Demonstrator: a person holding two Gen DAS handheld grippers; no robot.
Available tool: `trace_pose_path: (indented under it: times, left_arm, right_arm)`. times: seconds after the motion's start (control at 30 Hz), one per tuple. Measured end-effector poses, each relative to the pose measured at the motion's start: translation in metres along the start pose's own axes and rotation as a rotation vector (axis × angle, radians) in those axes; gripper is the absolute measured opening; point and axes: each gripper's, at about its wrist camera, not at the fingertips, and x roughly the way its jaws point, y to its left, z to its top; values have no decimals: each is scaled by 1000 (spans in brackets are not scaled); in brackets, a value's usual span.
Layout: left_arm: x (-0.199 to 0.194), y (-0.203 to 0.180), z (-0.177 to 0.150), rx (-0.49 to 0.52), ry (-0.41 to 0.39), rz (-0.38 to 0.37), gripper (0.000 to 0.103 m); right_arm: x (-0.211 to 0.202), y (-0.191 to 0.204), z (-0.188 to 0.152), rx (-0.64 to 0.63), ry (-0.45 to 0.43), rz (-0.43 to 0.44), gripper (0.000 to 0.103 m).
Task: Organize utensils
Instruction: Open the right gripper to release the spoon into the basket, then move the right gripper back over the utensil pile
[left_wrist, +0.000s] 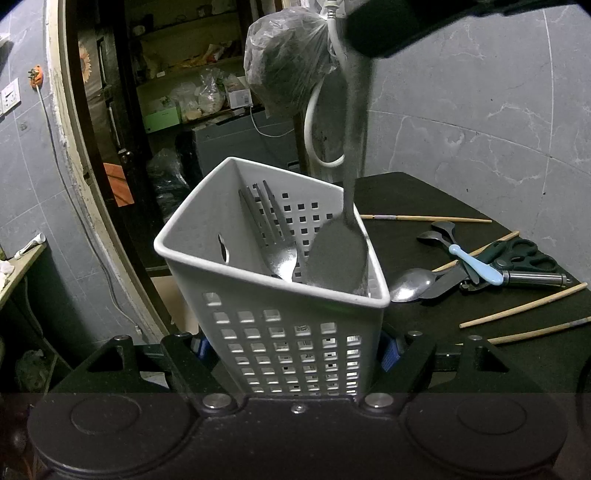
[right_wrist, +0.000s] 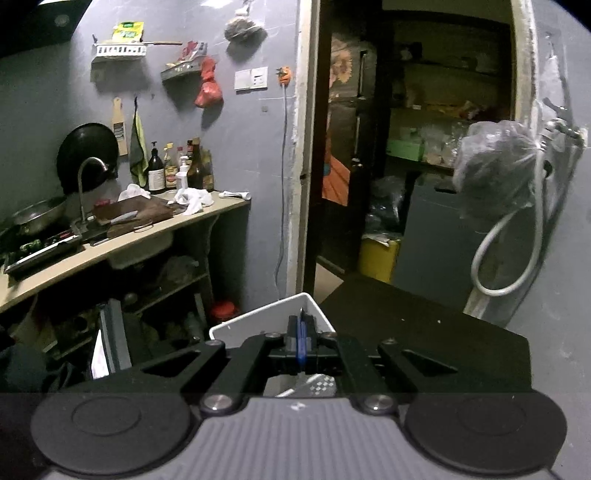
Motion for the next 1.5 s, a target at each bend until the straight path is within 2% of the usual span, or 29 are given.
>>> trace_pose_path:
  times: [0.1,0.23,0.3,0.47,0.53,0.67,0.8,1.0,1.23,1.4,1.5]
  left_arm:
    - [0,0,0,1,0,0,80]
    - [-2,1,0,1,-1,0,80]
    - [-1,1,1,0,0,0,80]
    - [-2,1,0,1,-1,0,80]
    - [-2,1,0,1,-1,0,80]
    - [-2,1,0,1,-1,0,80]
    - [-1,1,0,3,1,-1,81]
    - [-1,1,0,2,1,-1,81]
    - [-1,1,0,2,2,-1,81]
    - [-1,1,0,3,1,0,81]
    - [-1,1,0,2,2,0,81]
  right_arm:
    - [12,5,0,-2,-5,4,1]
    - [15,0,-2,29,-23,-9,38]
    - [12,-5,-5,55,-34,-13,43]
    - [1,-28,-17,138,-49,-69,65]
    - [-6,-38,-25,175,-55,-104,83]
    - [-16,-54,-42,220,-46,-191,102]
    - [-15,-68,-60,259,13,-278,103]
    - [-5,-86,-93,374,93,-361,103]
    - [25,-107,-147,554,210,-375,103]
    - [48,-117,-170,518,273,-400,102]
    - [59,-127,-174,505,286,-419,93]
